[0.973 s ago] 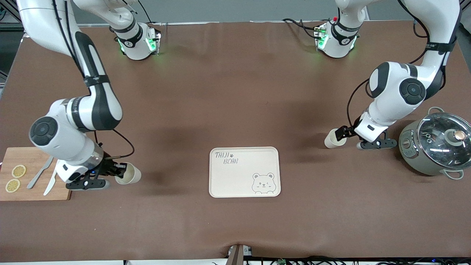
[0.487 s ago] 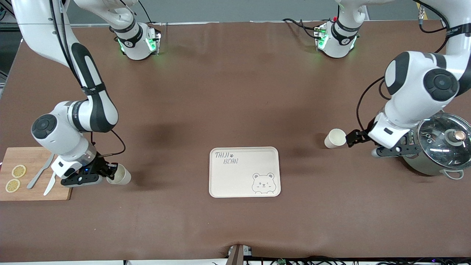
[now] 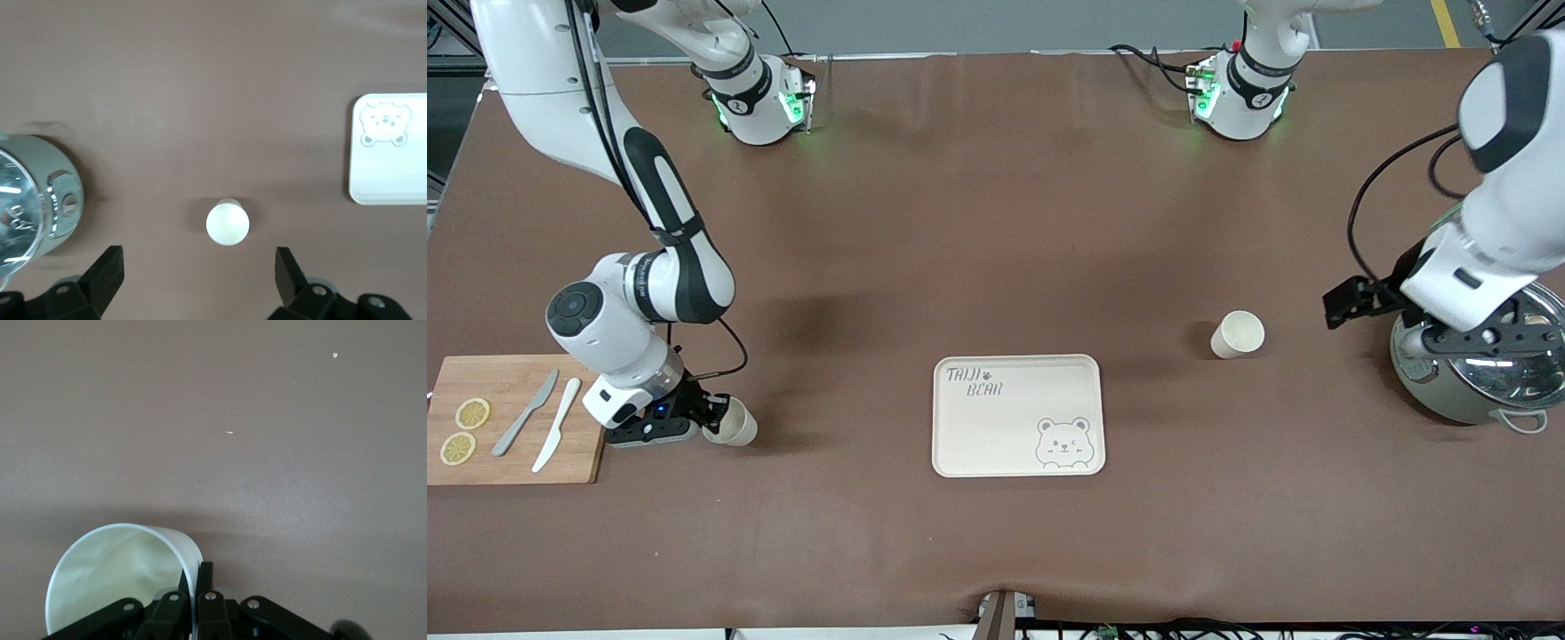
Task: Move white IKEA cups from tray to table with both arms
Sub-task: 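Lower the cup beside the cutting board and open the right gripper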
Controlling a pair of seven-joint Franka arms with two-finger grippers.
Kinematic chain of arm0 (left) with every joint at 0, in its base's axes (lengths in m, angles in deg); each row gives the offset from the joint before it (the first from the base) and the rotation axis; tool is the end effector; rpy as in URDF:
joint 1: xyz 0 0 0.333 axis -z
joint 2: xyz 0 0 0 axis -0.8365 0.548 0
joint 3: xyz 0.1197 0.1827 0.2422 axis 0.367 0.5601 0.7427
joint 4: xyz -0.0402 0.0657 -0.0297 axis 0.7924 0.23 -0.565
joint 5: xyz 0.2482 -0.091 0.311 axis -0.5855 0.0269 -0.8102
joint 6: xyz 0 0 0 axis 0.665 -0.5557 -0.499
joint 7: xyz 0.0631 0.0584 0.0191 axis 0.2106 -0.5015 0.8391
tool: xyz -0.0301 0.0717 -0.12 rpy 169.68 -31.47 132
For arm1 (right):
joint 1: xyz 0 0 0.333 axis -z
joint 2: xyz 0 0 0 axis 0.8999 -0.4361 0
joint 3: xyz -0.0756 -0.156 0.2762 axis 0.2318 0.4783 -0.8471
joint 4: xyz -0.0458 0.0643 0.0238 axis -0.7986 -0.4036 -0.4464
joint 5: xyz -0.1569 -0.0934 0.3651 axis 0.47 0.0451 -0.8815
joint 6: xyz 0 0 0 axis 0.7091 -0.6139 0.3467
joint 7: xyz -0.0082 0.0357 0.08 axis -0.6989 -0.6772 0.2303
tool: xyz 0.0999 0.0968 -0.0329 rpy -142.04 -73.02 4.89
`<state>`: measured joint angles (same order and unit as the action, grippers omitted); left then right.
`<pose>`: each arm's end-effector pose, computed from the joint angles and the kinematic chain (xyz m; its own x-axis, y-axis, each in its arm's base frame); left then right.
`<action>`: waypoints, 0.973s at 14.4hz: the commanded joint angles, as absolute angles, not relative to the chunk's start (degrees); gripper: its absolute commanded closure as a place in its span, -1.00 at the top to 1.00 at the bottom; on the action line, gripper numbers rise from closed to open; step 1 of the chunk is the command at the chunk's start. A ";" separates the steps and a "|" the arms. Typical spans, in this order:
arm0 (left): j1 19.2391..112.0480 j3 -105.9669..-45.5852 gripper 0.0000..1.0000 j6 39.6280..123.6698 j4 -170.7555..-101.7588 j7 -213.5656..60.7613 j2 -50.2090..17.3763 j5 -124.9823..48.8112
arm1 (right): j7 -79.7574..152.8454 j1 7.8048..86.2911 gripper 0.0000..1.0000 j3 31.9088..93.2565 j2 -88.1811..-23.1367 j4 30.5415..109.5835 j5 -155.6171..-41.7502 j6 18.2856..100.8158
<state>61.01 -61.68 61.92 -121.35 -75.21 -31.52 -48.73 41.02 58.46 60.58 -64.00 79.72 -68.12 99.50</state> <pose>0.6334 -0.0860 0.5454 0.9992 -0.0147 0.0374 -0.0143 -0.9998 -0.0107 0.6826 0.0263 0.1967 0.9576 0.1194 0.2620 0.1226 -0.9924 0.0040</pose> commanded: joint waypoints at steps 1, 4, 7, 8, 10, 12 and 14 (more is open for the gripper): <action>64.75 -57.20 1.00 56.43 -117.41 -77.31 -31.93 -47.43 | 42.59 59.05 -1.00 59.68 -64.18 80.02 -69.48 100.55; 65.64 -56.57 1.00 54.32 -117.32 -78.71 -34.38 -46.90 | 42.59 59.22 -1.00 59.33 -64.89 80.02 -69.48 101.51; 66.17 -56.40 1.00 52.29 -117.49 -80.21 -36.23 -46.46 | 42.59 59.22 -1.00 59.33 -65.15 80.02 -69.48 101.87; 66.00 -56.40 1.00 52.20 -117.58 -80.48 -36.32 -46.46 | 42.59 59.22 -1.00 59.33 -65.33 80.02 -69.48 101.96; 65.82 -56.57 1.00 52.20 -117.49 -79.96 -36.24 -46.46 | 42.41 59.14 -0.39 59.33 -65.33 79.85 -69.48 101.78; 65.56 -56.83 1.00 51.07 -117.49 -79.51 -36.32 -46.46 | 42.41 59.31 0.92 59.33 -65.33 79.67 -69.40 101.69; 65.38 -56.84 1.00 50.79 -117.49 -80.39 -36.50 -46.99 | 42.50 59.40 1.00 59.33 -65.24 79.41 -69.40 101.17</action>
